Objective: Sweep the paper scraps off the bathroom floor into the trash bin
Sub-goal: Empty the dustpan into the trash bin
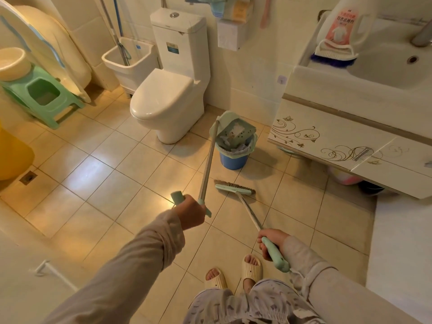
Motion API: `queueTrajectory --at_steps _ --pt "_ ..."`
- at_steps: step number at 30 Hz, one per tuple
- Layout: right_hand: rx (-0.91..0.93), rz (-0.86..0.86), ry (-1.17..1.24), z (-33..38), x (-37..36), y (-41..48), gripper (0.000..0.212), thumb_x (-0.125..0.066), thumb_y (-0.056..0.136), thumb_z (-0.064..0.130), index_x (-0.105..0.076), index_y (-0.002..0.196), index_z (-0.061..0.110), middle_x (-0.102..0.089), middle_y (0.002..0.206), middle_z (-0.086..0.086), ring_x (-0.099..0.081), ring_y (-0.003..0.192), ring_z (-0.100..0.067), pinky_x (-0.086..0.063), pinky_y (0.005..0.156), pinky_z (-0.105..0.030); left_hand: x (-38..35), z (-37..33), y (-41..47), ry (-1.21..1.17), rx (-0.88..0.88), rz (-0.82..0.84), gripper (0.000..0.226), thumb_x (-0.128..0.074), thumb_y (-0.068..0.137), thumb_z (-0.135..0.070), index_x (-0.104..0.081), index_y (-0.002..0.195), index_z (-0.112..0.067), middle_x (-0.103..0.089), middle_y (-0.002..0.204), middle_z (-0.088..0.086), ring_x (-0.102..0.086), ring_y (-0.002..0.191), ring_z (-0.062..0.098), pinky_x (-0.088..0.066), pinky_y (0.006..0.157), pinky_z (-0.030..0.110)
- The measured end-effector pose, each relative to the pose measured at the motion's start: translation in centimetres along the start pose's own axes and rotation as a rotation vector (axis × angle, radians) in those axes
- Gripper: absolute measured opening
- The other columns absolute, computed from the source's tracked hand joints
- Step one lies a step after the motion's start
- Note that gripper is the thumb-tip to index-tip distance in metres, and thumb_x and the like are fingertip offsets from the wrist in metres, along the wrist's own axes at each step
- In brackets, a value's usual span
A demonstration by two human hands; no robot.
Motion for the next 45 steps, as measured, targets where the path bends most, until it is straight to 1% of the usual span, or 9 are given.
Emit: queueTrajectory --at_steps 5,8,12,21,28,32,38,41,45 --pt "-0.003 -0.016 -0.013 0.1 0.0 -0.3 0.026 -0.042 0.093 0.018 -0.044 0.069 0.007 -0.041 0.026 -0.001 -0.040 0.020 -0.013 -0.041 0.041 -0.022 0.3 -2.4 1.0 0.009 -0.041 0.008 0.031 -0.055 0.093 -0.007 -0.052 0.120 0.008 -0.065 0.110 0.017 -0.070 0.095 0.028 -0.058 0.079 0.037" --pt "0.005 -0.013 0.007 0.6 0.0 -0.4 0.028 -0.041 0.093 0.017 -0.042 0.067 0.009 -0.040 0.025 0.000 -0.039 0.019 -0.012 -0.042 0.037 -0.017 0.4 -1.6 1.0 0.016 -0.029 -0.006 0.029 -0.055 0.093 -0.007 -0.052 0.119 0.006 -0.065 0.109 0.016 -0.070 0.096 0.028 -0.057 0.081 0.037" --pt "0.019 -0.018 -0.003 0.8 0.1 -0.2 0.031 -0.041 0.093 0.016 -0.041 0.062 0.009 -0.041 0.026 -0.001 -0.040 0.020 -0.011 -0.038 0.046 -0.022 0.1 0.0 0.9 0.009 -0.014 0.011 0.034 -0.055 0.093 -0.007 -0.048 0.123 0.008 -0.064 0.113 0.018 -0.068 0.101 0.030 -0.056 0.087 0.039" --pt "-0.011 -0.029 -0.161 0.6 -0.2 0.3 0.036 -0.040 0.093 0.012 -0.041 0.057 0.008 -0.040 0.027 -0.002 -0.035 0.018 -0.011 -0.036 0.031 -0.014 0.7 8.1 -1.6 0.035 0.032 0.067 0.027 -0.055 0.095 -0.014 -0.055 0.117 0.001 -0.070 0.107 0.011 -0.070 0.097 0.028 -0.055 0.081 0.035" --pt "0.001 -0.036 -0.171 1.3 -0.2 0.3 0.036 -0.037 0.093 0.012 -0.039 0.057 0.009 -0.040 0.027 0.000 -0.034 0.017 -0.008 -0.032 0.030 -0.011 0.8 5.2 -1.7 0.038 -0.028 0.019 0.028 -0.056 0.093 -0.010 -0.055 0.118 0.003 -0.068 0.111 0.014 -0.069 0.099 0.029 -0.055 0.084 0.036" --pt "-0.010 -0.040 -0.178 1.3 0.1 0.2 0.038 -0.036 0.093 0.013 -0.039 0.056 0.009 -0.039 0.027 0.002 -0.033 0.017 -0.008 -0.032 0.030 -0.010 -0.6 0.9 -1.3 0.054 -0.084 0.082 0.033 -0.056 0.092 -0.006 -0.050 0.121 0.008 -0.064 0.116 0.018 -0.068 0.103 0.031 -0.053 0.091 0.039" --pt "0.012 -0.034 -0.186 1.9 0.4 0.2 0.037 -0.035 0.094 0.014 -0.039 0.058 0.009 -0.039 0.026 0.001 -0.034 0.016 -0.008 -0.032 0.031 -0.009 -0.7 2.9 -1.3 -0.013 -0.034 0.105 0.033 -0.056 0.091 -0.004 -0.051 0.122 0.006 -0.061 0.120 0.020 -0.066 0.105 0.035 -0.052 0.092 0.044" --pt "-0.002 -0.027 -0.175 1.6 0.3 0.4 0.037 -0.037 0.094 0.014 -0.041 0.058 0.009 -0.040 0.026 0.001 -0.035 0.016 -0.009 -0.033 0.030 -0.010 -0.9 3.9 -1.5 -0.141 0.077 0.140 0.032 -0.053 0.095 -0.009 -0.048 0.124 0.004 -0.065 0.115 0.017 -0.068 0.103 0.032 -0.053 0.090 0.040" --pt "-0.042 -0.023 -0.193 0.9 0.1 0.7 0.037 -0.040 0.093 0.015 -0.042 0.056 0.010 -0.043 0.027 0.000 -0.039 0.019 -0.009 -0.037 0.035 -0.015 -1.2 6.1 -2.5 -0.578 0.428 0.085 0.025 -0.043 0.100 -0.018 -0.049 0.116 0.000 -0.070 0.096 0.009 -0.069 0.083 0.022 -0.052 0.075 0.028"
Point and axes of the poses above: each hand's wrist, its own y-axis towards the middle knuckle, its own x-axis out of the back of the hand, z = x × y, the point moved 6 cm from there along y, towards the middle knuckle
